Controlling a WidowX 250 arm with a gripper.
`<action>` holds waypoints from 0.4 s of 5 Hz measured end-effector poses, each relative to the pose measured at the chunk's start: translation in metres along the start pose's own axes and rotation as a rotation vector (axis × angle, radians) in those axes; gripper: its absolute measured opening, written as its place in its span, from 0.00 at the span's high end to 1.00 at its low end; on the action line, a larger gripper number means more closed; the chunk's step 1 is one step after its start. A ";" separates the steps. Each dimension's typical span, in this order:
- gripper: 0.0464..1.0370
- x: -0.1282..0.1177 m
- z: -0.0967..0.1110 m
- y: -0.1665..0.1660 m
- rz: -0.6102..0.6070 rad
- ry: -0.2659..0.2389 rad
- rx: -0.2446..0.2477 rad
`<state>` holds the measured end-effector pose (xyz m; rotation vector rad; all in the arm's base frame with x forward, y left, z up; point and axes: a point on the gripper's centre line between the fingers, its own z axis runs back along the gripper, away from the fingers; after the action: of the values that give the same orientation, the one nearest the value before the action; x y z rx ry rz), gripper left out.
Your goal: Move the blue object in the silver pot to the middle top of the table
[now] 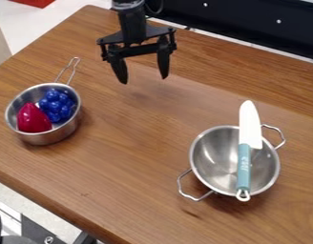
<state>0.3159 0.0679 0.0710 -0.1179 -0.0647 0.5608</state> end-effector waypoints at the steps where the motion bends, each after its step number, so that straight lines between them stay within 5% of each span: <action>1: 0.04 -0.001 0.018 0.018 -0.007 0.005 0.002; 2: 0.04 -0.004 0.028 0.037 -0.065 0.031 0.021</action>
<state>0.2908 0.0998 0.0943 -0.1033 -0.0325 0.4943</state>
